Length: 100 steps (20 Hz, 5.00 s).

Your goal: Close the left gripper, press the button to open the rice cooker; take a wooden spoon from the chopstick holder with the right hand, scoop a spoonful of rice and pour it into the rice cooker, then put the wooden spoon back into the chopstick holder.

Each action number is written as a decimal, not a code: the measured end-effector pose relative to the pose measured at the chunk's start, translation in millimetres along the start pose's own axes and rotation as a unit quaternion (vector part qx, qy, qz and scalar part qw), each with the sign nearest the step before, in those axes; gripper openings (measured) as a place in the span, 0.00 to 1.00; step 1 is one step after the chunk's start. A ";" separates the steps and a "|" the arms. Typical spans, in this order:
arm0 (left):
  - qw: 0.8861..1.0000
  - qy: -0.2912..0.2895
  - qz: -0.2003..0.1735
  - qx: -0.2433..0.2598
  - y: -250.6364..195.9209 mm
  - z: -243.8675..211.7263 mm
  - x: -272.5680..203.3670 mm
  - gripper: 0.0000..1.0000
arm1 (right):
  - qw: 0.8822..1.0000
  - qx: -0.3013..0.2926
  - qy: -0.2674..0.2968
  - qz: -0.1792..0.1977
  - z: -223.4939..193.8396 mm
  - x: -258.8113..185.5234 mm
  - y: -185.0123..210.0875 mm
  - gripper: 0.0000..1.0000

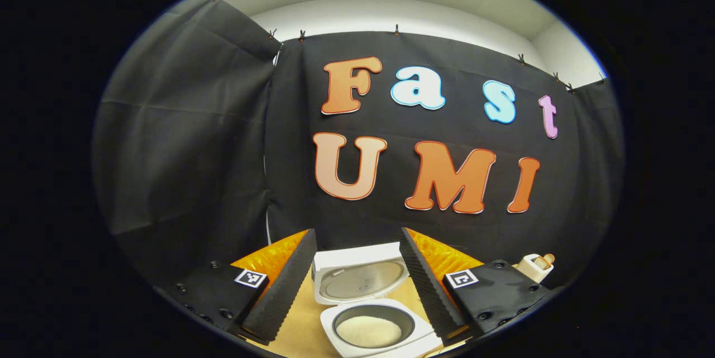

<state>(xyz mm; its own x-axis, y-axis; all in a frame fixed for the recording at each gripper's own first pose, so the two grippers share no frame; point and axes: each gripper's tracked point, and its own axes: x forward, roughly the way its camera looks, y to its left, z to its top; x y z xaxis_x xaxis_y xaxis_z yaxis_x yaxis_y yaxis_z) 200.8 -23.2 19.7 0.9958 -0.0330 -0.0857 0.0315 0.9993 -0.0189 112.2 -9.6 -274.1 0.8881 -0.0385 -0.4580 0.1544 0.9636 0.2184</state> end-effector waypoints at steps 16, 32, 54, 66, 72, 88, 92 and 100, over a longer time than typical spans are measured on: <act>0.991 0.135 0.020 0.010 -11.5 -64.0 163.3 1.00 | 0.999 0.011 -0.034 -0.040 29.4 -36.4 -35.8 0.95; 0.975 0.219 -0.017 -0.027 -20.0 -132.3 131.7 1.00 | 0.995 -0.006 -0.090 -0.031 67.1 -84.1 -9.7 0.95; 0.951 0.303 -0.052 0.029 -64.2 -309.4 -6.6 1.00 | 0.988 -0.075 -0.109 0.084 85.8 -125.3 93.6 0.95; 0.945 0.307 -0.082 0.080 -67.6 -337.4 -15.3 1.00 | 0.991 -0.055 -0.082 0.086 65.2 -109.5 88.8 0.95; 0.961 0.265 -0.062 0.054 -63.7 -303.9 -10.7 1.00 | 0.988 -0.085 -0.093 0.086 76.9 -115.2 92.4 0.95; 0.923 0.357 -0.092 0.105 -64.5 -338.3 -25.0 1.00 | 0.991 -0.024 -0.067 0.115 62.1 -110.8 94.6 0.95; 0.935 0.341 -0.079 0.058 -62.8 -312.2 -21.5 1.00 | 0.991 -0.015 -0.070 0.110 64.7 -118.1 83.4 0.95; 0.901 0.417 -0.078 0.090 -66.3 -350.1 -5.2 1.00 | 0.993 -0.020 -0.055 0.106 52.0 -116.2 77.6 0.94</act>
<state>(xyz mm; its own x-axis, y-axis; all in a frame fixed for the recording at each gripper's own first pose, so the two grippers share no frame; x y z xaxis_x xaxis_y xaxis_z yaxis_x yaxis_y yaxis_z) 163.3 -94.9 -327.4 0.5693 -0.0985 -0.8162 0.2530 0.9656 0.0599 43.5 56.0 -159.1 0.9409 0.1403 -0.3083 -0.0570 0.9628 0.2641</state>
